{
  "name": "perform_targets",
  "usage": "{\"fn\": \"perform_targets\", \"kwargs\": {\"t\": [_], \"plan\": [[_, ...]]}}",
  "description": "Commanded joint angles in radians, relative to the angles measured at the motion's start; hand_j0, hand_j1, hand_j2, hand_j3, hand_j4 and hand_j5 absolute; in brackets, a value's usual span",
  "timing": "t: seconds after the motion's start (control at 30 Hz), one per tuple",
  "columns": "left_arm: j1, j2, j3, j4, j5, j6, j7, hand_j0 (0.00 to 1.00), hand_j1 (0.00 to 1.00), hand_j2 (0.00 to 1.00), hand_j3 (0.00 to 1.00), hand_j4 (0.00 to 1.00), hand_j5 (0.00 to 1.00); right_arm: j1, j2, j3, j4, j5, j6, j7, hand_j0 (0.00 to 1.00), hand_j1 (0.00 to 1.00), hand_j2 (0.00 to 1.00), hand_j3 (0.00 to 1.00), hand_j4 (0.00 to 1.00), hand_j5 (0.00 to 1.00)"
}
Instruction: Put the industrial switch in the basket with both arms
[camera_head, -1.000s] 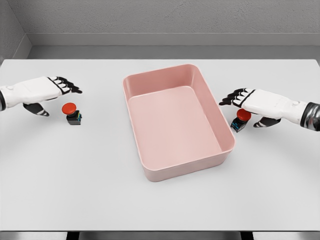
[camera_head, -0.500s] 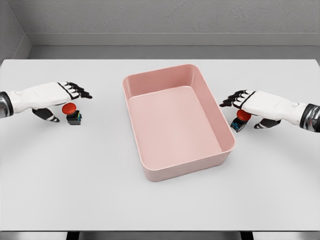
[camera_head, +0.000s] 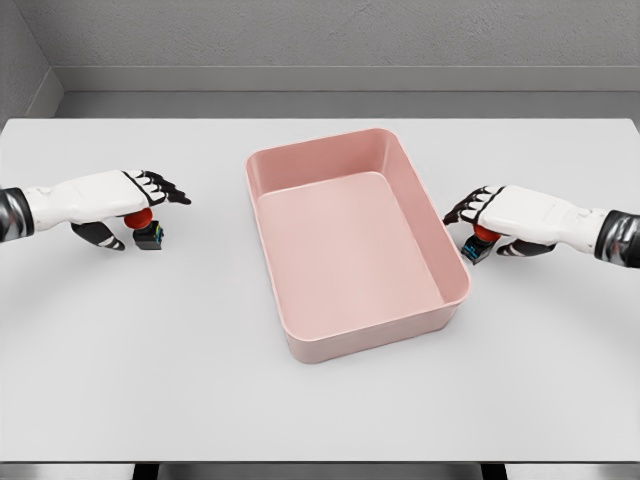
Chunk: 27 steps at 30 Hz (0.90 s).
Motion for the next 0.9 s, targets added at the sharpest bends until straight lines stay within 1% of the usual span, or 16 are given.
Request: {"fn": "perform_targets", "kwargs": {"t": [0.0,0.07,0.1,0.13,0.23,0.3,0.33,0.37,0.67,0.83,0.87], "plan": [[0.0,-0.001,0.001,-0.001,0.005,0.0,0.0,1.0,1.0,1.0,1.0,1.0,1.0,0.002,0.0,0.0,-0.003,-0.006,0.002,0.002,0.85,0.85,0.85,0.85,0.85,0.85],[0.0,-0.003,0.0,-0.001,0.005,0.0,0.0,1.0,1.0,1.0,1.0,1.0,1.0,0.002,0.005,0.0,-0.001,-0.006,0.002,0.014,0.78,0.78,0.78,0.78,0.78,0.78],[-0.005,-0.003,-0.011,-0.001,0.005,0.0,0.0,1.0,1.0,1.0,1.0,1.0,1.0,0.002,0.005,0.0,0.002,-0.006,0.002,0.014,0.71,0.71,0.71,0.71,0.71,0.71],[-0.005,-0.003,-0.012,-0.001,0.005,0.0,0.0,1.0,1.0,1.0,1.0,1.0,1.0,0.002,0.005,0.0,0.004,-0.006,0.002,0.016,0.7,0.7,0.7,0.7,0.7,0.7],[-0.008,-0.004,-0.011,-0.001,0.004,0.0,0.002,1.0,1.0,1.0,1.0,1.0,1.0,0.002,0.005,0.0,0.007,-0.006,0.002,0.016,0.62,0.62,0.62,0.62,0.62,0.62],[-0.009,-0.006,-0.011,-0.003,0.005,0.0,0.004,1.0,1.0,1.0,1.0,1.0,1.0,0.002,0.005,-0.002,0.013,-0.006,0.002,0.016,0.53,0.53,0.53,0.53,0.53,0.53],[-0.011,-0.006,-0.011,-0.003,0.005,0.0,0.005,1.0,1.0,1.0,1.0,1.0,1.0,0.0,0.005,-0.002,0.013,-0.006,0.002,0.016,0.53,0.53,0.53,0.53,0.53,0.53],[-0.011,-0.007,-0.011,-0.003,0.005,0.0,0.005,1.0,1.0,1.0,1.0,1.0,1.0,0.0,0.006,-0.004,0.019,-0.006,0.002,0.016,0.48,0.48,0.48,0.48,0.48,0.48],[-0.011,-0.009,-0.025,-0.01,0.004,0.0,0.005,1.0,1.0,1.0,1.0,1.0,1.0,-0.003,0.0,-0.011,0.016,-0.009,0.002,0.014,0.48,0.48,0.48,0.48,0.48,0.48],[-0.011,-0.009,-0.025,-0.009,0.004,0.0,0.005,1.0,1.0,1.0,1.0,1.0,1.0,-0.044,-0.024,-0.02,0.014,-0.023,0.002,-0.001,0.48,0.48,0.48,0.48,0.48,0.48],[-0.012,-0.009,-0.026,-0.007,0.004,0.0,0.005,1.0,1.0,1.0,1.0,1.0,1.0,-0.048,-0.028,-0.02,0.014,-0.043,0.002,-0.001,0.48,0.48,0.48,0.48,0.48,0.48]]}}
